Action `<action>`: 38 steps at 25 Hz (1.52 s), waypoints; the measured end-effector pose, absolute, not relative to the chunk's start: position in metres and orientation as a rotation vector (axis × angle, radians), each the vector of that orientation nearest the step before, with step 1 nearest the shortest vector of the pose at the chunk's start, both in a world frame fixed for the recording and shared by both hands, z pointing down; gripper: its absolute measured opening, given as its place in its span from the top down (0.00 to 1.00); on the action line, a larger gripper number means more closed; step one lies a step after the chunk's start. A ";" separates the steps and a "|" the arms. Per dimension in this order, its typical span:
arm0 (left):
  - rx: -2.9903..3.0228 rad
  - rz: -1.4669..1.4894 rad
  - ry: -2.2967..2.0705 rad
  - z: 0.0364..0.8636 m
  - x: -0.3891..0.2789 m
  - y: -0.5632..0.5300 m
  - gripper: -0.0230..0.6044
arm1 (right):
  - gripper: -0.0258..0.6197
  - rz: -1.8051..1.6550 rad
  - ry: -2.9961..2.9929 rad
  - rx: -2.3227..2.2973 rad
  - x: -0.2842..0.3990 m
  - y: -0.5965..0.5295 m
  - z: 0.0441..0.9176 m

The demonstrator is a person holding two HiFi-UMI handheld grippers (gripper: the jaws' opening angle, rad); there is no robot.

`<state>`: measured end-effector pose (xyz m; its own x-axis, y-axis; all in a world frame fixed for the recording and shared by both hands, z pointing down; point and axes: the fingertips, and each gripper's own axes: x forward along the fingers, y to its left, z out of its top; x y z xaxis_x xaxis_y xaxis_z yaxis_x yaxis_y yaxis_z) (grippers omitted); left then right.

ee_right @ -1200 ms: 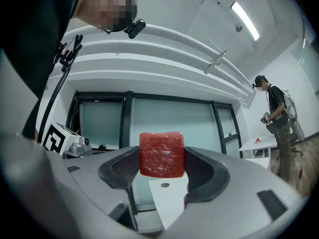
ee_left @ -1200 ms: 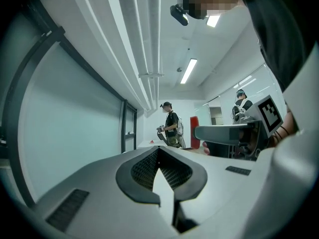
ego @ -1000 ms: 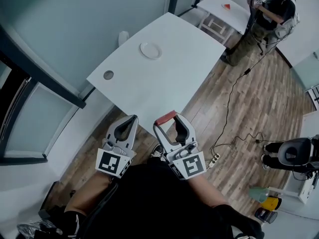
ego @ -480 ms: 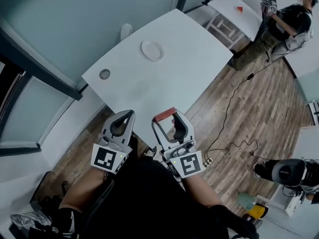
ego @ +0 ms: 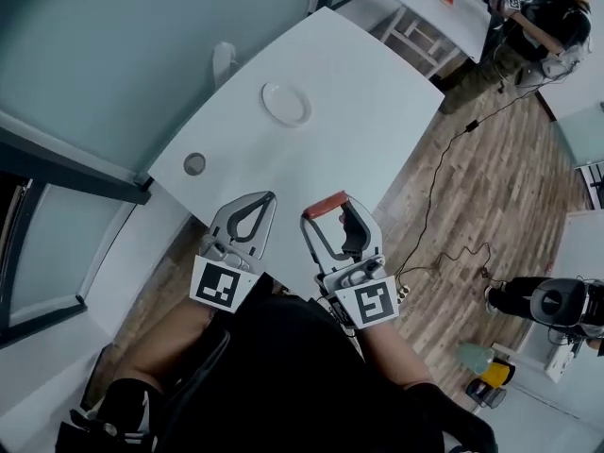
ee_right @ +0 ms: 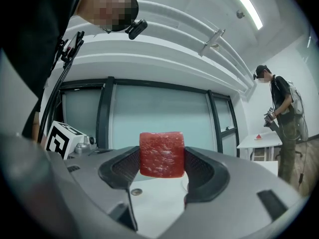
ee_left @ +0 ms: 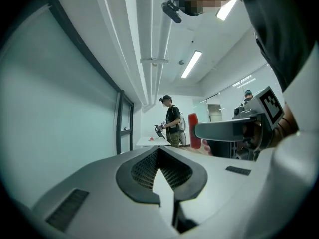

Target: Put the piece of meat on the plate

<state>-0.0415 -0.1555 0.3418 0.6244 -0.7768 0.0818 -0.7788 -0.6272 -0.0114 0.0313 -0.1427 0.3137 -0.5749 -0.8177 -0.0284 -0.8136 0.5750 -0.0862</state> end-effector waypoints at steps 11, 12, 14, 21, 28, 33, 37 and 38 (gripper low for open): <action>2.769 0.113 -1.324 0.364 -0.052 -0.225 0.98 | 0.53 -0.158 2.733 -1.500 0.012 -0.205 0.341; 2.758 0.118 -1.332 0.370 -0.056 -0.237 0.98 | 0.53 -0.170 2.737 -1.498 0.008 -0.219 0.348; 2.748 0.134 -1.366 0.380 -0.058 -0.252 0.98 | 0.53 -0.189 2.744 -1.484 0.006 -0.238 0.360; 2.691 0.169 -1.482 0.398 -0.052 -0.273 0.98 | 0.53 -0.203 2.798 -1.440 0.013 -0.273 0.389; 2.626 0.213 -1.536 0.420 -0.048 -0.306 0.98 | 0.53 -0.265 2.842 -1.441 0.016 -0.315 0.419; 2.592 0.241 -1.533 0.436 -0.047 -0.341 0.98 | 0.53 -0.308 2.880 -1.448 0.015 -0.356 0.439; 2.553 0.259 -1.524 0.456 -0.050 -0.353 0.98 | 0.53 -0.330 2.913 -1.463 0.009 -0.370 0.459; 2.546 0.265 -1.521 0.460 -0.050 -0.356 0.98 | 0.53 -0.335 2.915 -1.471 0.009 -0.374 0.462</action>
<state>-0.0501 -0.3559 0.4600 0.4655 -0.8533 0.2347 -0.8824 -0.4678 0.0494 0.0093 -0.3739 0.4618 -0.5902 -0.7778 0.2158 -0.8065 0.5795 -0.1172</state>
